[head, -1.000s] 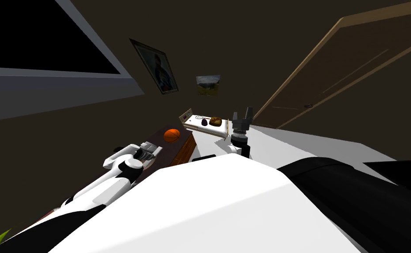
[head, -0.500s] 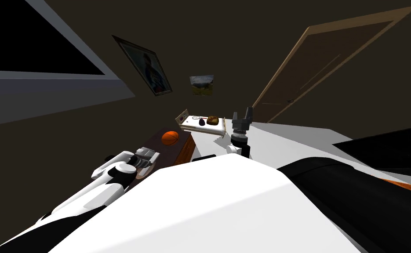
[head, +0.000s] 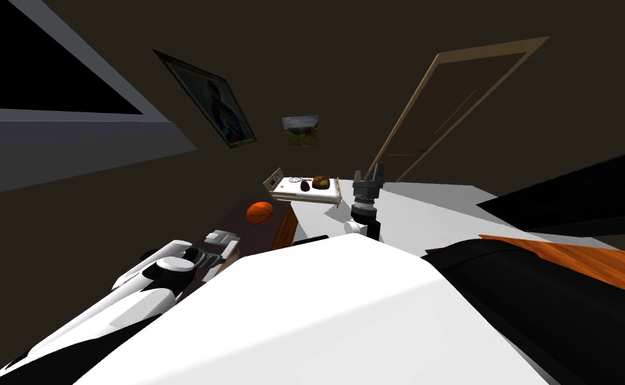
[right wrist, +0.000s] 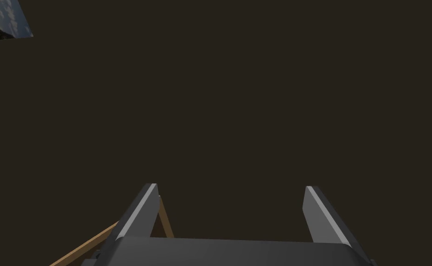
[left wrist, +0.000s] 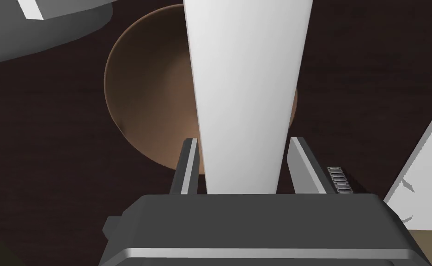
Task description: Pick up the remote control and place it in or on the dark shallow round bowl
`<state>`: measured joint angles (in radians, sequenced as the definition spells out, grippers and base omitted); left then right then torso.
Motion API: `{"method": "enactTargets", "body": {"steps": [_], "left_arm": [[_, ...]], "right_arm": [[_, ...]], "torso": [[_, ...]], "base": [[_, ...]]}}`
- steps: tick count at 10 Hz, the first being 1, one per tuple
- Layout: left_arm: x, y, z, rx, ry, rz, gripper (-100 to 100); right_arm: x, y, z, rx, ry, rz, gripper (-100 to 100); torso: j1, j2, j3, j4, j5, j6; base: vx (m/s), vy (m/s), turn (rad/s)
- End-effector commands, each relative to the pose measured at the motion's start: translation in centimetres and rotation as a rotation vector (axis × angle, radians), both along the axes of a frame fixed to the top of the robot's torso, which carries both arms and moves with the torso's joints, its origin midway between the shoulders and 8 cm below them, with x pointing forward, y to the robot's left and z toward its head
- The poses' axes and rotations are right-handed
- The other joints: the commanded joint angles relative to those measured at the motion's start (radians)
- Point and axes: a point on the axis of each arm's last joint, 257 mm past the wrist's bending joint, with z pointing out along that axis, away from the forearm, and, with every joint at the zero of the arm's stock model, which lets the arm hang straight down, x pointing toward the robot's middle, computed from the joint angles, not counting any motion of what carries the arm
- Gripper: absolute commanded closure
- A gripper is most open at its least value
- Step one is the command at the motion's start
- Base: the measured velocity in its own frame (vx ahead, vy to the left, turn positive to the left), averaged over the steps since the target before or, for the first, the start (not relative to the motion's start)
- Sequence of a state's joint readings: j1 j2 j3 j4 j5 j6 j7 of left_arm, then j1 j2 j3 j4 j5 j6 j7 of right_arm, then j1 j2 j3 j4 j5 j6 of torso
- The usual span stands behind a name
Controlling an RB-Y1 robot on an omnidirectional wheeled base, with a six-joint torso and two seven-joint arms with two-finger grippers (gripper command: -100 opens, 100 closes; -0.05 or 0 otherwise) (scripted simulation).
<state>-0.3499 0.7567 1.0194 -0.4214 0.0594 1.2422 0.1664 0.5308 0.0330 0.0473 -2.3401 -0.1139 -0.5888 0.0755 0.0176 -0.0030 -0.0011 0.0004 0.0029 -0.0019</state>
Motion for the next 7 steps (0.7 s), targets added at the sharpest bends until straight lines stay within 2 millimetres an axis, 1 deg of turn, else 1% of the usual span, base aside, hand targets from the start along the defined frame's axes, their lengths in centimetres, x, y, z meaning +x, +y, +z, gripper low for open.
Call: {"method": "enactTargets", "body": {"steps": [1,2,3,4,7], "left_arm": [[-1.41,0.56,0.58,-0.016,0.008,0.030,100],[-0.93,0.35,0.29,-0.009,0.006,0.018,100],[-0.99,0.44,0.42,-0.010,0.007,0.020,-100],[-0.98,0.45,0.43,-0.009,0.006,0.020,-100],[-0.99,0.46,0.43,-0.009,0.006,0.020,-100]], "right_arm": [[0.00,0.00,0.00,0.000,0.000,0.000,0],[0.00,0.00,0.00,0.000,0.000,0.000,0],[0.00,0.00,0.00,0.000,0.000,0.000,0],[0.00,0.00,0.00,0.000,0.000,0.000,0],[0.00,0.00,0.00,0.000,0.000,0.000,0]], "torso": [[0.000,0.000,0.000,0.000,0.000,0.000],[0.000,0.000,0.000,0.001,-0.001,0.001],[-0.005,-0.001,0.000,0.000,-0.001,0.000],[-0.010,-0.002,-0.001,0.000,-0.002,0.000],[-0.013,-0.002,-0.001,0.000,-0.003,0.000]], "base": [[-0.034,0.185,-0.241],[-0.021,0.093,-0.064],[-0.003,0.019,0.007],[-0.002,0.008,-0.002],[0.000,0.000,0.000]]}}
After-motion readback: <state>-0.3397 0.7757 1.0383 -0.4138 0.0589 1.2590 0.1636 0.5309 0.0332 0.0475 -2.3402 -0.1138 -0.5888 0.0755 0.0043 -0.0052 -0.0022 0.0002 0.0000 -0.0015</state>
